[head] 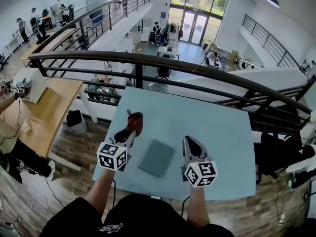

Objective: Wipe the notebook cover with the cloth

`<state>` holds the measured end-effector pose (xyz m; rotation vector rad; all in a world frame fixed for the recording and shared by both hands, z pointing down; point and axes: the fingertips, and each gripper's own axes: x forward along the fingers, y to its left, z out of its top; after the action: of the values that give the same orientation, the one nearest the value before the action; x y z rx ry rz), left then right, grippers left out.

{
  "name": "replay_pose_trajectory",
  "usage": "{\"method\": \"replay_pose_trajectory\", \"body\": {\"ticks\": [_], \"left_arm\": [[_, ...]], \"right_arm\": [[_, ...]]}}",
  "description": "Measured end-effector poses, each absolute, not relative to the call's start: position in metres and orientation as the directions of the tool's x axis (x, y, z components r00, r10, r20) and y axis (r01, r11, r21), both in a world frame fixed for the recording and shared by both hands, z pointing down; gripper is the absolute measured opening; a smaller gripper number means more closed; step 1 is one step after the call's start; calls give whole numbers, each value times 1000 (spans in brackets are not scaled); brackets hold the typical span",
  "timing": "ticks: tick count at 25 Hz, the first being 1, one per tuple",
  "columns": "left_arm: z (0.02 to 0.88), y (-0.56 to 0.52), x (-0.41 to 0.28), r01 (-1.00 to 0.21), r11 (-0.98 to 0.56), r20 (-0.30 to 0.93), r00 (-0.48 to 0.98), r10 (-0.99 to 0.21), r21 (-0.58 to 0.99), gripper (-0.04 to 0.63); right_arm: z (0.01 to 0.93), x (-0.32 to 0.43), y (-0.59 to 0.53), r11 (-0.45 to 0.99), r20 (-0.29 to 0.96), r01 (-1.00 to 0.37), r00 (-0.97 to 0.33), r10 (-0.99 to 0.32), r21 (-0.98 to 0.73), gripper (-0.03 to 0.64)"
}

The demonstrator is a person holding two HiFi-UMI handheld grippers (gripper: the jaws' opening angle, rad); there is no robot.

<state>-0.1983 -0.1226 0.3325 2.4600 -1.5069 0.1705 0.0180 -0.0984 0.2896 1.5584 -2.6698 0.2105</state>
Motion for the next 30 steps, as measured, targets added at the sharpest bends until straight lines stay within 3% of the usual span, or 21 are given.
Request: {"method": "replay_pose_trajectory", "body": {"ticks": [13, 30], "left_arm": [[287, -110, -211, -899, -438, 94, 438, -894, 24, 87], [267, -97, -225, -900, -436, 5, 436, -900, 28, 87]], "right_arm": [[255, 18, -84, 443, 38, -895, -445, -895, -54, 6], [238, 14, -71, 410, -21, -912, -410, -912, -25, 5]]}}
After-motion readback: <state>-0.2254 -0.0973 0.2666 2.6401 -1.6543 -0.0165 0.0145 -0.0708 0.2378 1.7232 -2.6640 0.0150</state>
